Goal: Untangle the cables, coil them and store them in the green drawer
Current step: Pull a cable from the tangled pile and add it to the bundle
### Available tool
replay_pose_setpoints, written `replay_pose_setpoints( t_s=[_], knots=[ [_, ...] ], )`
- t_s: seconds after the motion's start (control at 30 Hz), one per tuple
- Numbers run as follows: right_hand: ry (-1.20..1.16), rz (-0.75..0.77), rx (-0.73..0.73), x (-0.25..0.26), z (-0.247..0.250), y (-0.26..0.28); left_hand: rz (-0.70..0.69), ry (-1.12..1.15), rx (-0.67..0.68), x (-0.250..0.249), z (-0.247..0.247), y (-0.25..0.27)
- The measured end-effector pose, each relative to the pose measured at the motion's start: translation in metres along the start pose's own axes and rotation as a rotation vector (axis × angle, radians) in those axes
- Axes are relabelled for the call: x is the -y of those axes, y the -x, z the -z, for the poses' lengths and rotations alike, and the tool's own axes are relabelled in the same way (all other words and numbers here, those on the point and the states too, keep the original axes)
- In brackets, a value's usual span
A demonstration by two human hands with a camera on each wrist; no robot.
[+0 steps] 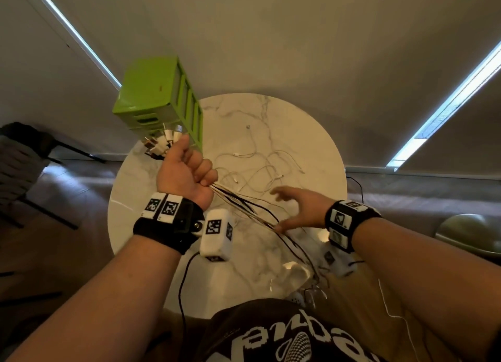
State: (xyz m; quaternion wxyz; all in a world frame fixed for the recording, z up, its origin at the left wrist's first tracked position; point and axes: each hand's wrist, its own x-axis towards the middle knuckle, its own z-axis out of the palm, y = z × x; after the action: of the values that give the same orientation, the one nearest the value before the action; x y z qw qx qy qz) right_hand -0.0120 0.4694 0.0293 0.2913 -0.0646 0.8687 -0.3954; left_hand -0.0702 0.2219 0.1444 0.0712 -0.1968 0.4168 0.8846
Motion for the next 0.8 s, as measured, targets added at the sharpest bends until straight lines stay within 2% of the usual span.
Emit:
replay_pose_setpoints(
  t_s=[0.1,0.17,0.27,0.37,0.4,0.43,0.53,0.6,0.67,0.73,0.77,0.8],
  knots=[
    [-0.092,0.13,0.022,0.045,-0.007,-0.003,0.027,0.036,0.037,0.009,-0.011,0.008],
    [-0.012,0.103,0.085,0.059,-0.025,-0.005,0.024,0.052,0.046,0.006,-0.016,0.007],
    [0.123,-0.024,0.117,0.049,-0.043,-0.006,0.028,0.047,0.056,0.003,-0.015,0.005],
    [0.281,-0.033,0.145,0.041,-0.02,-0.004,0.041,-0.023,0.066,0.014,-0.006,0.009],
    [0.259,-0.004,0.155,0.044,-0.009,-0.002,0.038,-0.077,0.072,0.019,-0.003,0.011],
    [0.181,0.06,0.135,0.053,0.003,0.002,0.036,-0.14,0.076,0.023,-0.002,0.014],
    [-0.223,0.342,-0.127,0.097,0.028,0.009,0.017,-0.356,0.039,0.036,-0.007,0.027],
    [-0.365,0.485,-0.233,0.125,0.032,0.008,-0.027,-0.507,0.003,0.043,-0.013,0.034],
    [-0.354,0.546,-0.263,0.145,0.032,0.007,-0.062,-0.712,0.095,0.048,-0.021,0.039],
    [-0.253,0.562,-0.3,0.154,0.032,0.008,0.014,-0.682,0.036,0.05,-0.027,0.039],
    [-0.186,0.577,-0.325,0.154,0.031,0.009,0.032,-0.61,-0.033,0.05,-0.031,0.04],
    [-0.113,0.602,-0.35,0.153,0.031,0.009,0.068,-0.512,-0.031,0.05,-0.033,0.038]
  ],
)
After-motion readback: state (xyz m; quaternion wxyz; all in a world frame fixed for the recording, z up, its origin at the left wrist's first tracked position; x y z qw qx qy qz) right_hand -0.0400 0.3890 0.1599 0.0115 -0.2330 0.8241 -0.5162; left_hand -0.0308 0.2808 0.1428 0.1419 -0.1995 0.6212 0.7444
